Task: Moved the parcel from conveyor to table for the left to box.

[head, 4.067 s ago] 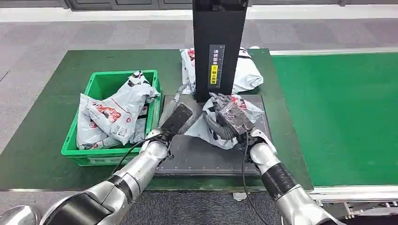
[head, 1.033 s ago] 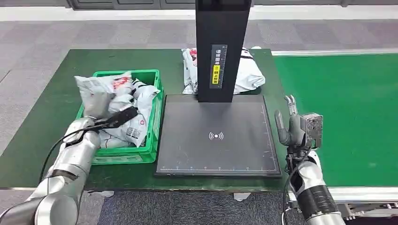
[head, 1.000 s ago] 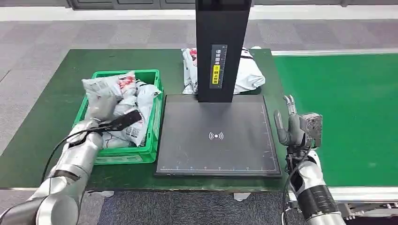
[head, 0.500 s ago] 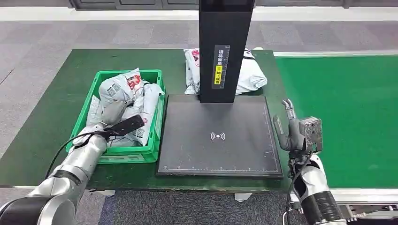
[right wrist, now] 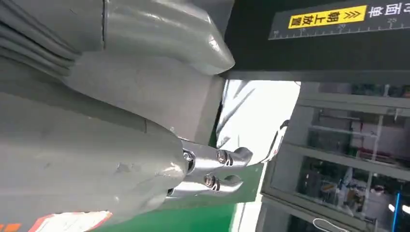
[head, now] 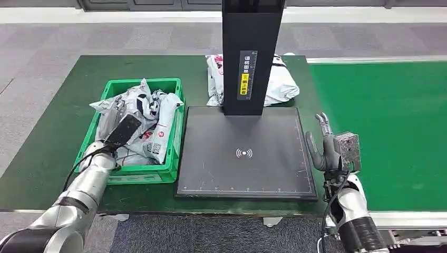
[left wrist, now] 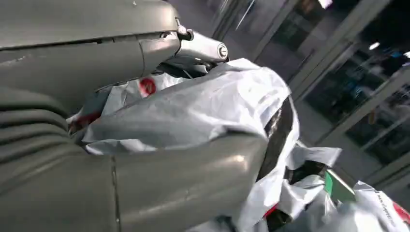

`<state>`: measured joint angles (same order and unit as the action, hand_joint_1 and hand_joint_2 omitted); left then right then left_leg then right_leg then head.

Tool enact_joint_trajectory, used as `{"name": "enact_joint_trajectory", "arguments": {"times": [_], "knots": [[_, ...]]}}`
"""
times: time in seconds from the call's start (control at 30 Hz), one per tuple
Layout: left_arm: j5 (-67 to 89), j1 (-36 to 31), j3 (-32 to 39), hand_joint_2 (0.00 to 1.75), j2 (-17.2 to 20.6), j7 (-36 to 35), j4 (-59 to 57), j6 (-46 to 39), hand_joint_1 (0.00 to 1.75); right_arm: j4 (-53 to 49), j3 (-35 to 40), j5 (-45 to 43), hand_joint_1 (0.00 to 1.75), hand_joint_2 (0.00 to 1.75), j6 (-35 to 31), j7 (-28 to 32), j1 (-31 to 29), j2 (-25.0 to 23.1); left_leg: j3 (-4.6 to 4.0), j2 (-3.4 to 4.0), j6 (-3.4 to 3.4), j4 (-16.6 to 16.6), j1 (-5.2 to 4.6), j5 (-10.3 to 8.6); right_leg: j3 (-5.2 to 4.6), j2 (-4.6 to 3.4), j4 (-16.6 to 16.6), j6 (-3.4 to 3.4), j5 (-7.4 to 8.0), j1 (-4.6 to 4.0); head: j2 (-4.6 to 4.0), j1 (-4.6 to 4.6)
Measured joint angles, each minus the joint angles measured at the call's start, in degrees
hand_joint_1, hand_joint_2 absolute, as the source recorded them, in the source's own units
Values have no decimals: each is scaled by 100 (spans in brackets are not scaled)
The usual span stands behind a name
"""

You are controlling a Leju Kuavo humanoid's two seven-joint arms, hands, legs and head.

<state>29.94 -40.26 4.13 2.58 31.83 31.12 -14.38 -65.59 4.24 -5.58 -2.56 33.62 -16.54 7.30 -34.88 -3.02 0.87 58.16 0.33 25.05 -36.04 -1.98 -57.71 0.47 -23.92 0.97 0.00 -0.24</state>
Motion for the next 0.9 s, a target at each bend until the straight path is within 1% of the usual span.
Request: {"name": "enact_joint_trajectory", "arguments": {"times": [0.1, 0.37, 0.57, 0.7, 0.8, 0.83, 0.9], "knots": [[-448, -2, 53, 0, 7, -101, 24, 345, 0, 46, 0, 26, 0, 0, 0, -24, -95, -31, 0, -1, 0, 0, 0, 0, 0, 0, 0, 0, 0, 0, -2, 0], [-544, -5, 120, 0, 7, -121, 37, 406, 0, 118, 0, 29, 0, 0, 9, -57, -153, -72, 0, -1, 0, 0, 0, -1, -1, -1, 0, 0, 0, 0, 0, 0], [-1327, -68, 144, 0, 7, 124, 37, 1250, 0, 153, 0, 61, 0, 0, 50, -50, -145, -70, -1, -1, 1, 1, 0, 0, -7, -1, 0, 0, 0, 0, -2, 0], [-1699, -109, 142, 0, -39, 283, 78, 1455, 0, 184, 0, 40, 0, 0, 76, 15, -127, -70, -1, 3, 1, 1, 0, 0, -8, -6, 0, 0, 1, 0, -2, 0], [-2002, -111, 125, 0, -124, 535, 247, 1282, 0, 193, 0, 118, 0, 0, 24, 87, -127, -72, -3, 2, 1, 2, 0, 0, -9, -6, 0, 1, 1, 0, 0, 0], [-2044, -111, 114, 0, -190, 621, 333, 1032, 0, 190, 0, 180, 0, 0, -33, 122, -128, -79, -6, 1, 1, 2, 0, 0, -9, -5, 0, 1, 1, 0, 0, 0], [-2046, -123, 59, 0, -299, 703, 536, 276, 0, 190, 0, 280, 0, 0, -166, 151, -145, -107, -7, -1, 0, 2, 0, 0, -9, -3, 0, 1, 1, 1, -2, 0]]}}
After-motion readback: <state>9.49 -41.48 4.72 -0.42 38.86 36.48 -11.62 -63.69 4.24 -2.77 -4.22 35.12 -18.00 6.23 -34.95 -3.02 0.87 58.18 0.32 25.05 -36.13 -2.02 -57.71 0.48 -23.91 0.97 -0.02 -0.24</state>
